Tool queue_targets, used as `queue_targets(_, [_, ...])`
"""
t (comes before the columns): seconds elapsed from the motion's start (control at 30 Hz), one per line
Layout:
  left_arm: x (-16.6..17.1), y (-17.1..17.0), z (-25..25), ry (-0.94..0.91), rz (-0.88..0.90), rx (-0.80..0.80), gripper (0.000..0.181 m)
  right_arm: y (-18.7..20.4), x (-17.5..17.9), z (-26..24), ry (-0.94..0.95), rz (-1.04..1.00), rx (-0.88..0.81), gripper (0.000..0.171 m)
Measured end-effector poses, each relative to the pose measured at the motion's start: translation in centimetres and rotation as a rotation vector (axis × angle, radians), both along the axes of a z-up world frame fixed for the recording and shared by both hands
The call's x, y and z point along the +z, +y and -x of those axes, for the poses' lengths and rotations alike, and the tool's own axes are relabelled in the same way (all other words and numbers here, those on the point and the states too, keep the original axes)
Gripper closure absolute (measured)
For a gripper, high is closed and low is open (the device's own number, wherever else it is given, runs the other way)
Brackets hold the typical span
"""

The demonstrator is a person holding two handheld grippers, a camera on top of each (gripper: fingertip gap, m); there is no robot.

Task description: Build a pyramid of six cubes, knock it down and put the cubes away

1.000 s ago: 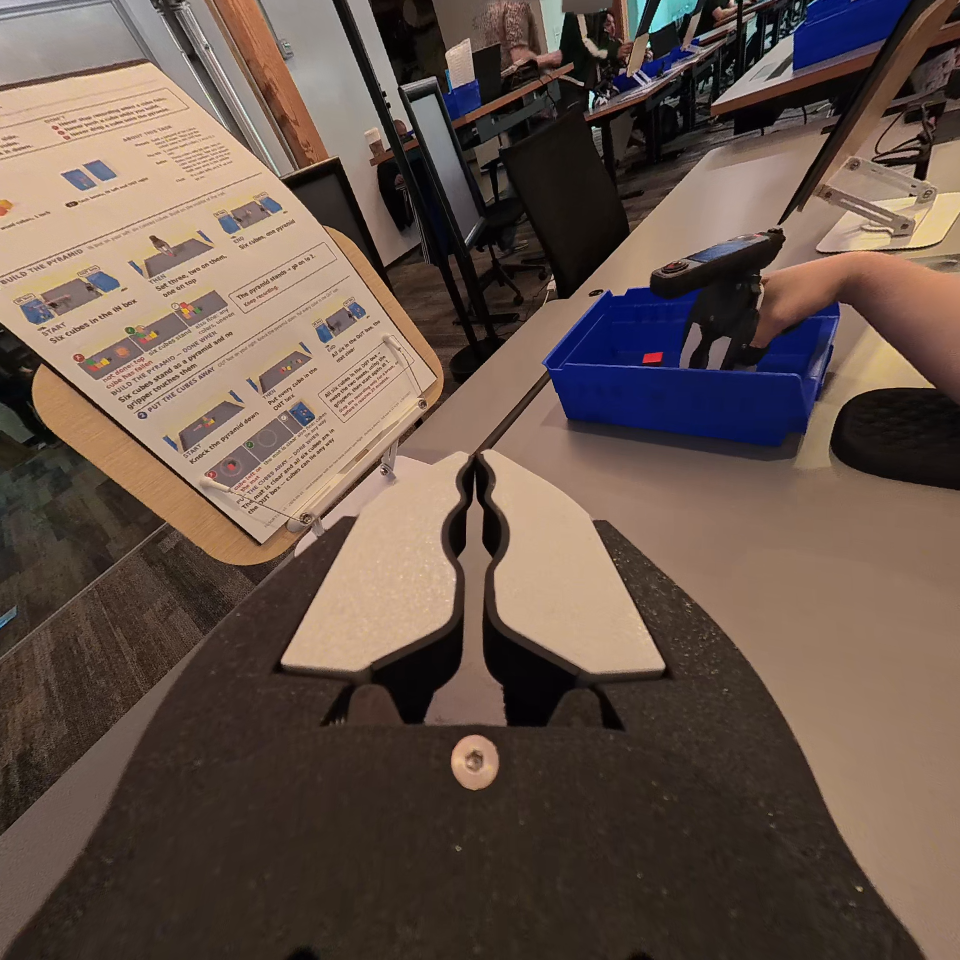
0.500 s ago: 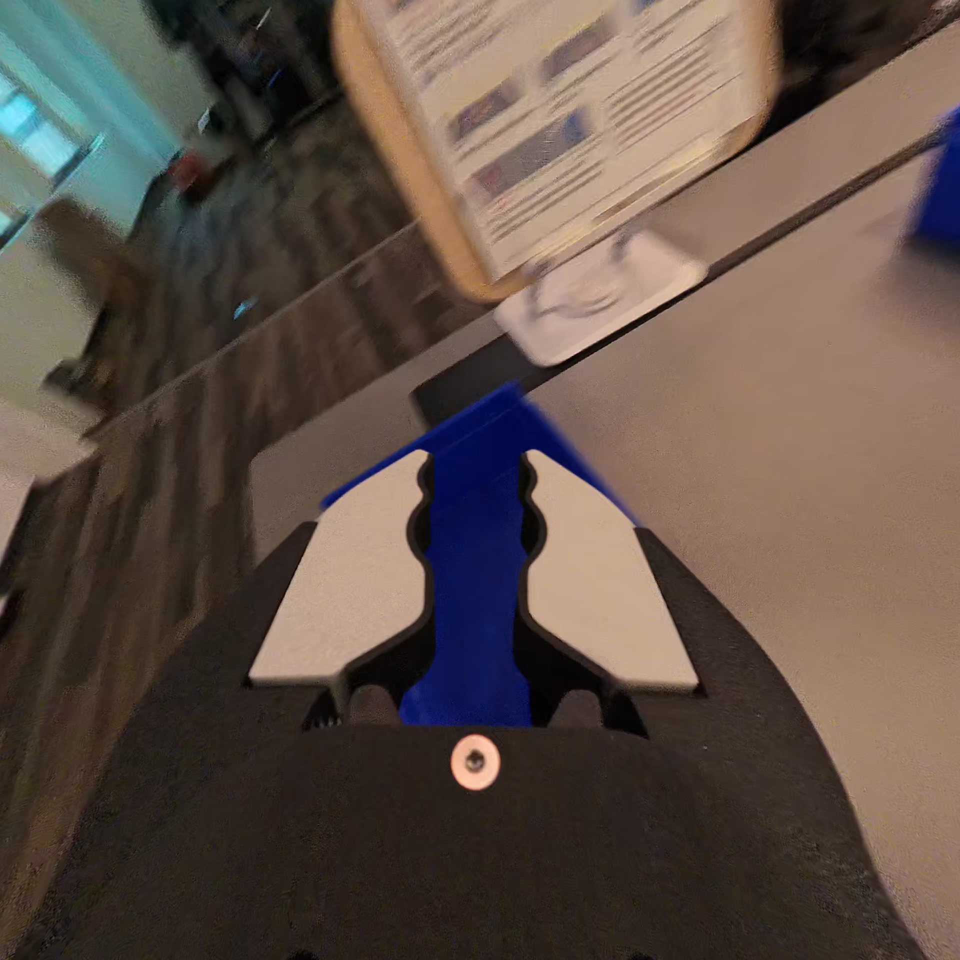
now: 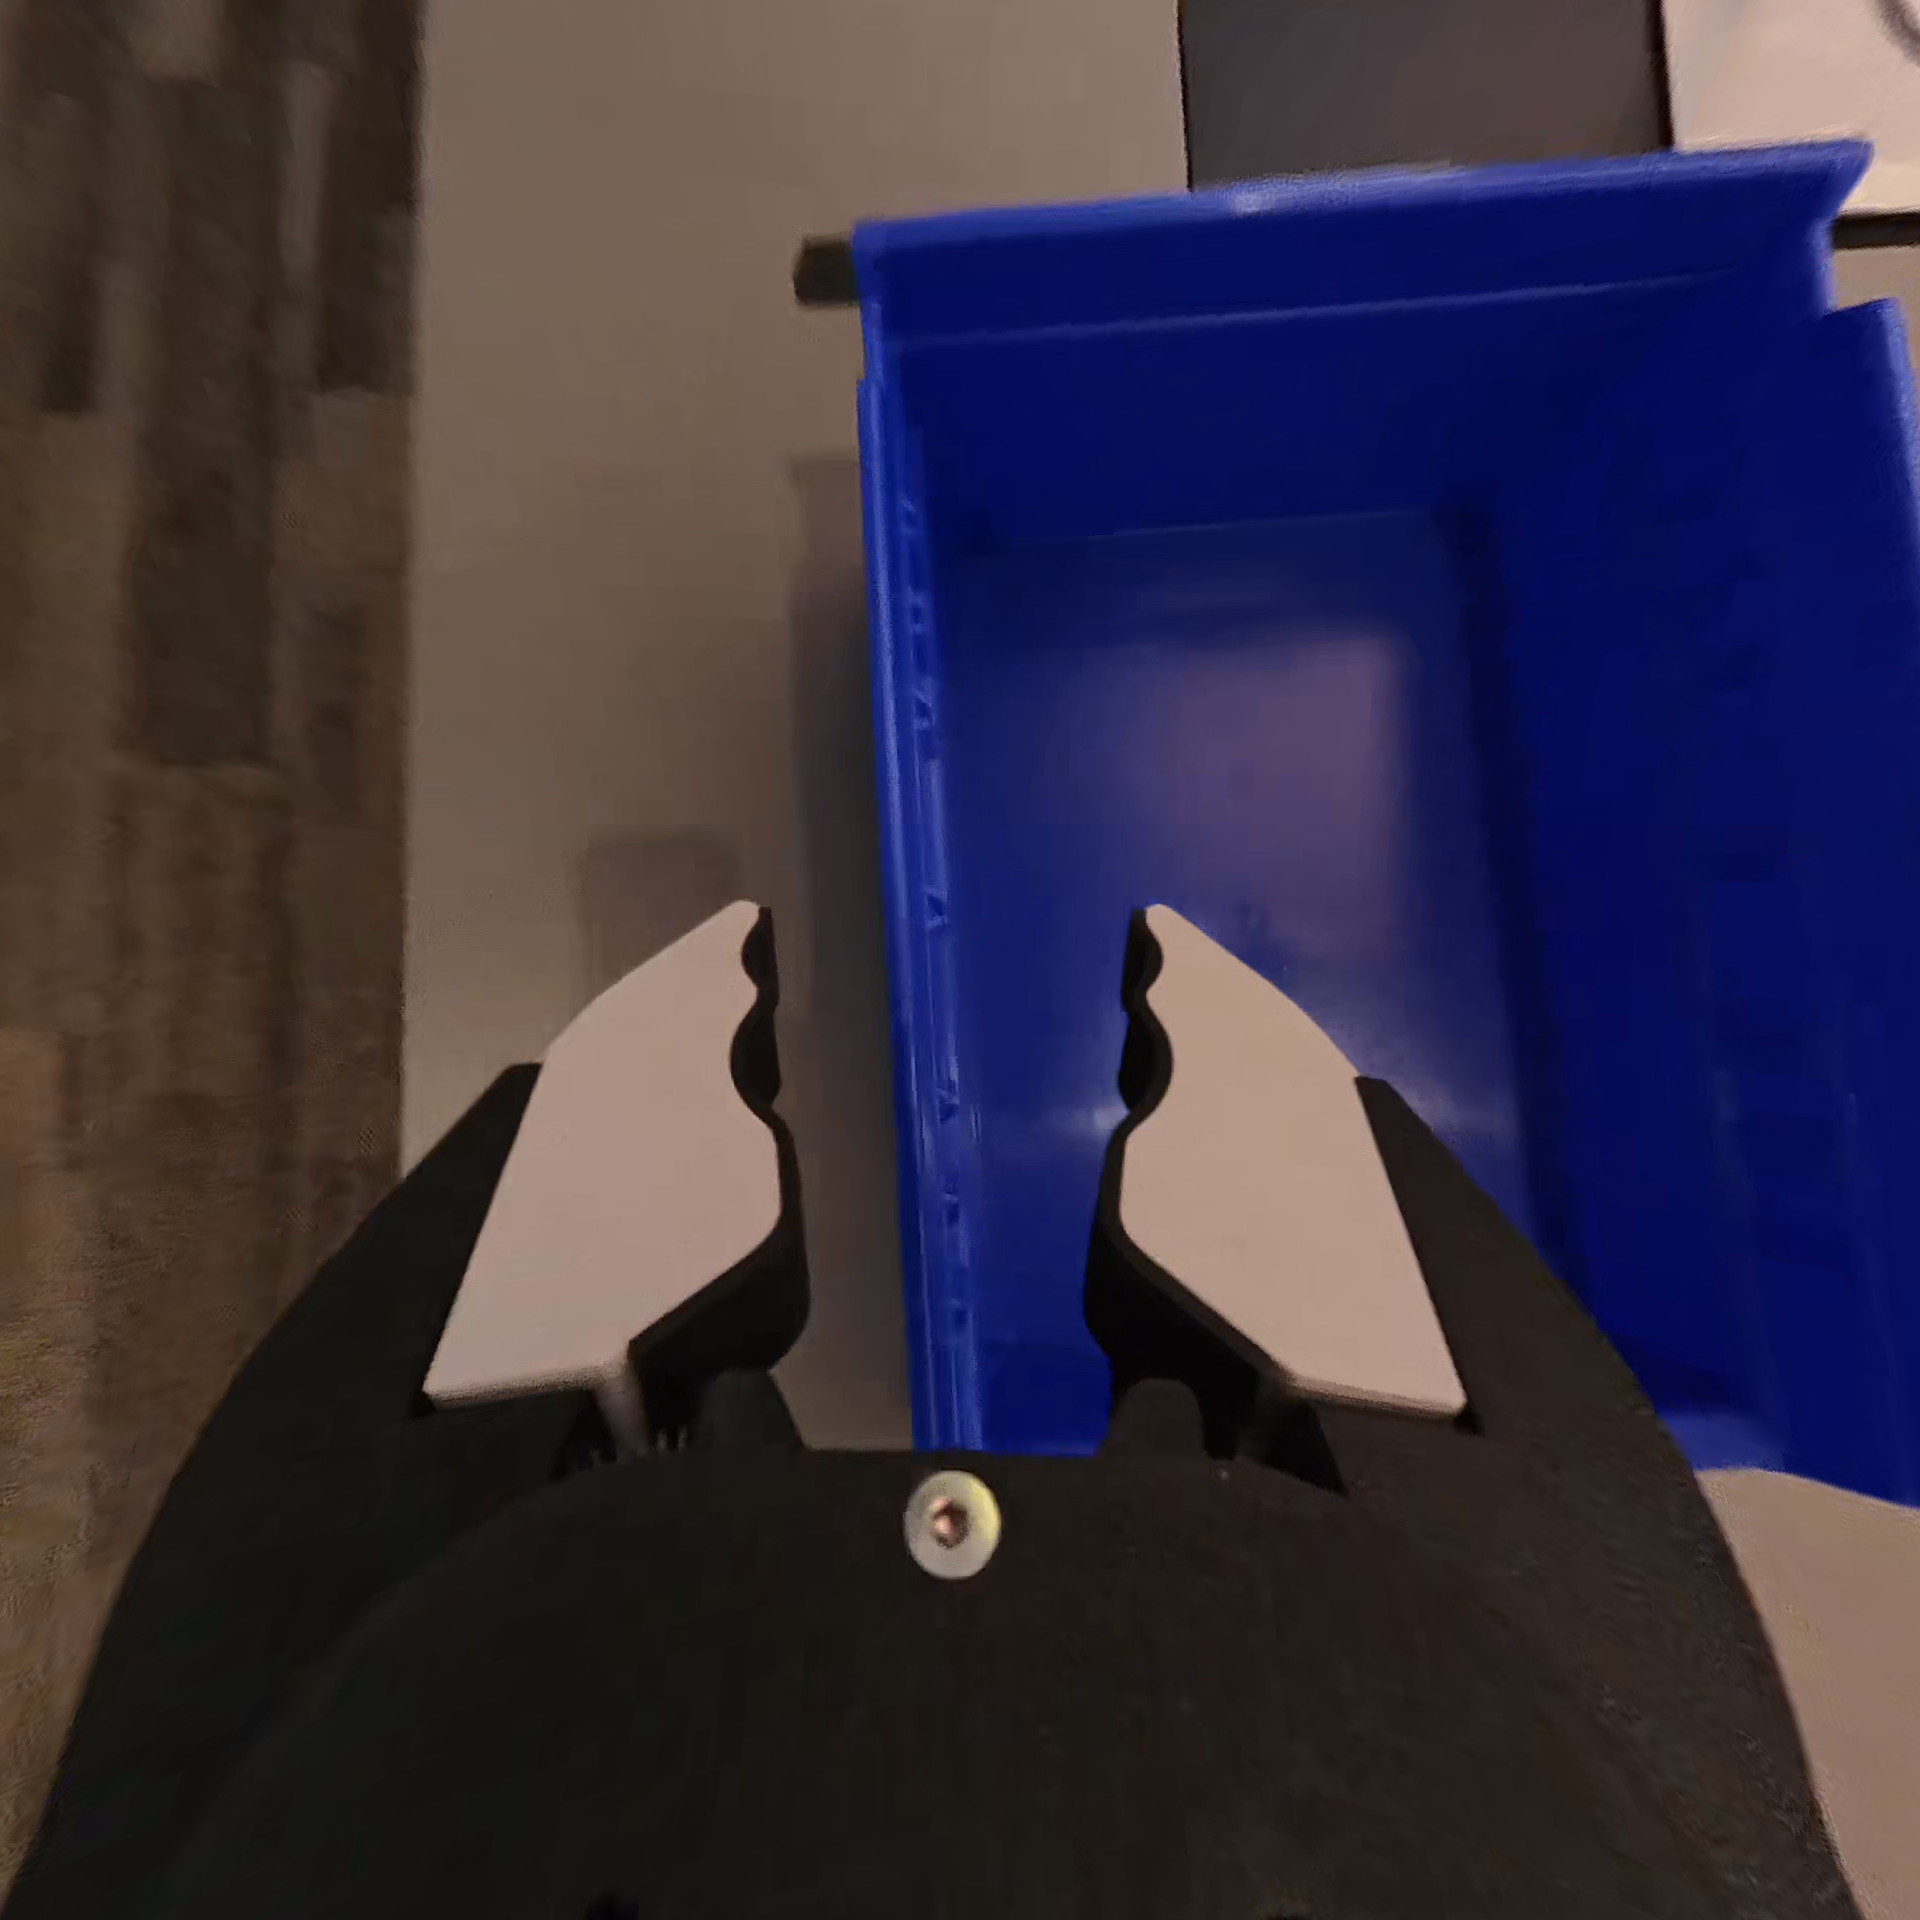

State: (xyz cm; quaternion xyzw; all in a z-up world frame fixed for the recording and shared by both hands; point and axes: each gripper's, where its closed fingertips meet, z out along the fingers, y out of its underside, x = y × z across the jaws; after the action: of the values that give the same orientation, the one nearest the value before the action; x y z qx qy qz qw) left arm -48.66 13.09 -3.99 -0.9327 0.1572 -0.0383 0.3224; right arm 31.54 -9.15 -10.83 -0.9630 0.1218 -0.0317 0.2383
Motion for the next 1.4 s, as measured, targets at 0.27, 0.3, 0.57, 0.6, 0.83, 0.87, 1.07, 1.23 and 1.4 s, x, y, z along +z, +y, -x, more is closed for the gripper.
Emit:
queue_targets(0.27, [-3.8,-1.0,2.0,0.089,0.204,0.08,0.138,-0.6,-0.9,2.9,0.172,0.114,0.071,0.163])
queue_targets(0.3, [-4.0,-1.2,2.0,0.091,0.222,0.077,0.145,-0.8,-0.9,3.2,0.183,0.131,0.075,0.163])
queue_targets(0.57, [-6.3,-2.1,1.5,0.075,0.346,0.039,0.175,-0.7,-0.9,3.7,0.157,0.165,0.045,0.163])
queue_targets(0.6, [-6.3,-2.1,1.4,0.074,0.349,0.037,0.176,-0.7,-1.0,3.8,0.164,0.16,0.044,0.163])
queue_targets(0.83, [-6.4,-2.3,-0.8,0.069,0.363,-0.031,0.178,0.4,-0.9,5.5,0.163,0.16,0.079,0.163])
queue_targets(0.87, [-6.4,-2.4,-1.4,0.079,0.367,-0.049,0.177,0.7,-1.0,5.8,0.16,0.161,0.089,0.163])
queue_targets(1.07, [-6.5,-3.9,-5.2,0.179,0.404,-0.168,0.173,2.4,-0.9,9.1,0.13,0.173,0.154,0.163])
queue_targets(1.23, [-6.6,-4.9,-9.0,0.227,0.416,-0.249,0.171,3.7,-0.9,12.7,0.119,0.199,0.212,0.163])
queue_targets(1.4, [-6.7,-5.7,-13.1,0.208,0.405,-0.338,0.173,4.7,-0.9,16.2,0.111,0.208,0.242,0.163])
